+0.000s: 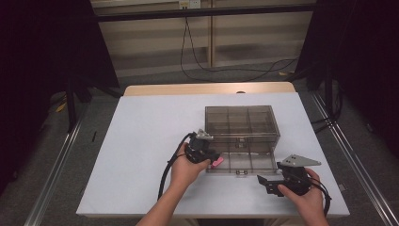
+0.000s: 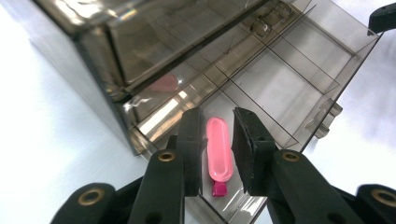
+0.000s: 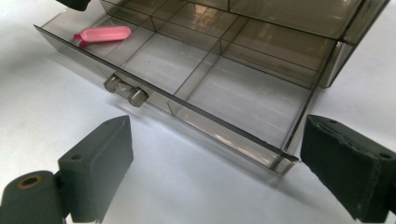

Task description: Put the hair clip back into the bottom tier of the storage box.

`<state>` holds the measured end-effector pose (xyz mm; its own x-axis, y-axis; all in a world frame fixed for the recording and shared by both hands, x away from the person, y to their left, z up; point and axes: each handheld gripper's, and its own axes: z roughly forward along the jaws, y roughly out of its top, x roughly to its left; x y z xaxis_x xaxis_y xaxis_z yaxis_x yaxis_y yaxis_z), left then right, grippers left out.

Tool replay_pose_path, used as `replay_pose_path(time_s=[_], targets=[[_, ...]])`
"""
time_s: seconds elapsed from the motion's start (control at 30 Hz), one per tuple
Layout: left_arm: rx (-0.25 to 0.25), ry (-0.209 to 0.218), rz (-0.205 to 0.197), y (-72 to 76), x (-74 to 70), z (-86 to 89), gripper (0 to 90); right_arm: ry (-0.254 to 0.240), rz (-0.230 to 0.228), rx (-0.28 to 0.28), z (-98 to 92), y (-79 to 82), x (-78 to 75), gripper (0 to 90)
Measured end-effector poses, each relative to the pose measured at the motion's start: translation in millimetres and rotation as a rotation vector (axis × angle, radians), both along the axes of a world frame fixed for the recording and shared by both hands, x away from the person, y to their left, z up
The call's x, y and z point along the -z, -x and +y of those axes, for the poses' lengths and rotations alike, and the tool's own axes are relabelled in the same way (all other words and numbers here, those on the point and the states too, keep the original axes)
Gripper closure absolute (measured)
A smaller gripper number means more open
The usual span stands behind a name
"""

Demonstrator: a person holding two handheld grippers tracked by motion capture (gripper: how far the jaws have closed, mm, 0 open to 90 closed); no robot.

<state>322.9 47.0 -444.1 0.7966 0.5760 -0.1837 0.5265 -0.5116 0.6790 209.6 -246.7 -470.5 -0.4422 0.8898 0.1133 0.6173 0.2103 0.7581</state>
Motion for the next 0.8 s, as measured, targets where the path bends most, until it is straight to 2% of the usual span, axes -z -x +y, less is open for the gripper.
replay_pose_path(time_s=[0.13,0.3,0.37,0.43,0.63,0.7,0.73,0.77,0.8], targets=[[-0.013,0.012,0.007,-0.3,-4.2,4.8,73.9,-0.003,-0.006,-0.001,1.0,0.4,-2.4,9.4],[-0.003,0.0,0.007,-1.2,-14.2,7.2,75.6,-0.014,-0.005,-0.002,1.8,1.0,-4.7,9.5],[-0.008,0.02,0.013,-1.2,-17.2,7.1,76.3,-0.015,-0.005,-0.001,1.7,1.1,-5.1,9.6],[0.001,0.008,0.008,-2.1,-20.5,7.5,77.2,-0.019,-0.007,-0.006,1.5,1.1,-5.7,9.6],[0.003,0.026,-0.001,-4.5,-27.3,8.0,81.6,-0.023,-0.011,-0.008,1.6,2.0,-7.1,10.0],[0.01,0.005,-0.002,-5.7,-31.1,9.0,82.3,-0.025,-0.011,-0.009,1.6,2.2,-7.3,10.0],[0.006,0.014,-0.009,-5.8,-31.9,8.5,82.8,-0.028,-0.008,-0.006,1.9,2.4,-7.5,10.0],[0.01,0.007,-0.01,-6.3,-34.2,8.8,83.1,-0.023,-0.008,-0.009,1.8,2.3,-7.4,10.0],[0.009,0.02,-0.015,-6.5,-34.7,8.5,83.5,-0.024,-0.008,-0.011,1.9,2.2,-7.4,10.0]])
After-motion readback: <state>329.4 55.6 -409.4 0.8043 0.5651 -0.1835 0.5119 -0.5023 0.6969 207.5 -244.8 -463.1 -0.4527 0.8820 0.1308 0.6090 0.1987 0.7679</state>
